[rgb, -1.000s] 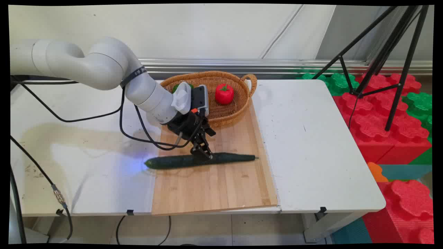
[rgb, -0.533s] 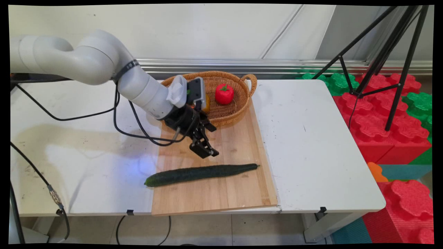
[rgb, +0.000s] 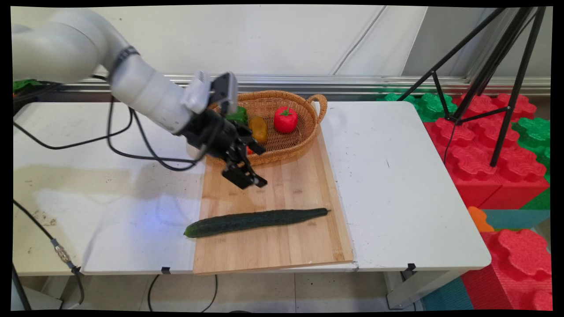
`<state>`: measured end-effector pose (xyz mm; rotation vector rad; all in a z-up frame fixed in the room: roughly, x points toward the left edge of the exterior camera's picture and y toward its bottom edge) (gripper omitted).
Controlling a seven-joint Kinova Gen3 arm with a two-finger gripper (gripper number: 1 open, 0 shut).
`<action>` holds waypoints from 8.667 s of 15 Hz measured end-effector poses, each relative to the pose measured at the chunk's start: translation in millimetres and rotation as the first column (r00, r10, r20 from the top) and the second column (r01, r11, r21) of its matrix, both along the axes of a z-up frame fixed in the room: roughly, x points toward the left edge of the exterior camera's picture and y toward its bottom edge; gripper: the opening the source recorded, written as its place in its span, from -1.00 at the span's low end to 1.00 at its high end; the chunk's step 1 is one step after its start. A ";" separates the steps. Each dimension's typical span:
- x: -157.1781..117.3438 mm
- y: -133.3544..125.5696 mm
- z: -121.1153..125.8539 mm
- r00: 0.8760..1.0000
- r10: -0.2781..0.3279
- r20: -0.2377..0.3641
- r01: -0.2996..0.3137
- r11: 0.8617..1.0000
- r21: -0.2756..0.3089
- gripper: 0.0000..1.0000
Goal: Pick up the cucumber from the vegetable basket, then place the picked object on the cutting board
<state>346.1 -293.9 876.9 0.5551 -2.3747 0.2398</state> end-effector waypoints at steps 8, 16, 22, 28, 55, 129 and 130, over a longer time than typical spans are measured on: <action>48.4 26.1 50.4 0.998 -0.001 -0.065 0.002 1.000 0.005 1.00; 92.1 46.6 93.6 0.993 0.008 -0.120 -0.007 1.000 0.009 1.00; 106.6 41.3 107.5 0.990 0.046 -0.136 -0.047 0.999 -0.006 1.00; 114.8 2.8 95.7 0.992 0.104 -0.076 -0.109 0.992 -0.070 1.00; 126.0 -155.8 -47.1 0.920 -0.047 0.388 0.126 0.975 -0.182 1.00; 59.8 -2.5 -60.2 0.990 -0.073 0.124 0.067 0.997 0.049 1.00; 59.2 -3.1 -62.0 0.989 -0.074 0.128 0.068 0.997 0.046 1.00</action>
